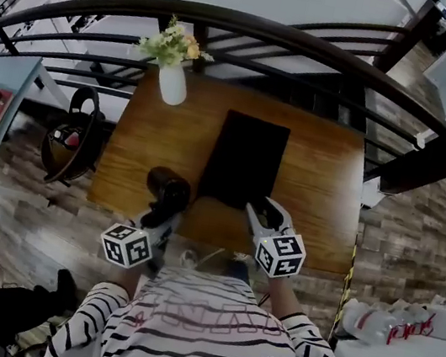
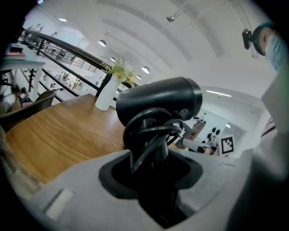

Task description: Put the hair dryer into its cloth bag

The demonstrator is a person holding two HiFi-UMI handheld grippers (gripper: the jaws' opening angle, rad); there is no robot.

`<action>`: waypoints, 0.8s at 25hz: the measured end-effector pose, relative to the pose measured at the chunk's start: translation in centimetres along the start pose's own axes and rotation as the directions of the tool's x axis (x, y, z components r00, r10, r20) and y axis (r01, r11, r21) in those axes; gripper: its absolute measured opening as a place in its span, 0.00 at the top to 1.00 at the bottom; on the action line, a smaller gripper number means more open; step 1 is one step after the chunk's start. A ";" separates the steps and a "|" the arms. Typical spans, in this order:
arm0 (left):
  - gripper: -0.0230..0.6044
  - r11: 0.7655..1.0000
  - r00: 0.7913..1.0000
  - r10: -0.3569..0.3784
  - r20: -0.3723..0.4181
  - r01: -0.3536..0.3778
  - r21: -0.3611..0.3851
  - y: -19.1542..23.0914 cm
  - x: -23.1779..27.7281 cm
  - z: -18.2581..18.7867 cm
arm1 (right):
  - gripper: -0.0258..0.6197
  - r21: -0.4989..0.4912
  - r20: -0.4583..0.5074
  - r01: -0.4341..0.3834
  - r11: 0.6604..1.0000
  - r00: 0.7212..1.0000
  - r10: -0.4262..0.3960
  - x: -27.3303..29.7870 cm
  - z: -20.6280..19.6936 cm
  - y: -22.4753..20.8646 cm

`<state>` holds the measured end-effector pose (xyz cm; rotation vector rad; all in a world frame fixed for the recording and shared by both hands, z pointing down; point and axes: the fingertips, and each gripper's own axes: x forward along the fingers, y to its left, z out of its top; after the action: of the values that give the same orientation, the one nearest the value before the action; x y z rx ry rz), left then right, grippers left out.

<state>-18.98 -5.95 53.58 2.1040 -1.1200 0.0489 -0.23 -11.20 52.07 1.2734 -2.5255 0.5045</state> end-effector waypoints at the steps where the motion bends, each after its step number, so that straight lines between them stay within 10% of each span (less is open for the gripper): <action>1: 0.70 1.000 1.000 0.012 0.009 -0.012 -0.007 0.2 0.3 0.1 | 0.72 -0.025 -0.028 -0.009 1.000 1.000 0.008 0.6 -0.5 -0.4; 12: 0.70 0.992 0.992 0.112 0.050 -0.109 -0.071 0.0 3.8 -0.5 | 0.68 -0.352 -0.405 -0.232 0.907 0.911 0.076 5.6 -9.9 -4.0; 20: 0.70 0.978 0.982 0.184 0.042 -0.178 -0.113 1.0 4.1 -2.5 | 0.74 -0.437 -0.507 -0.353 0.827 0.856 0.098 8.1 -12.8 -5.0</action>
<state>-16.43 -7.61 57.38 1.9127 -1.3140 0.0185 0.12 -14.41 67.65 0.5567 -2.1835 0.1225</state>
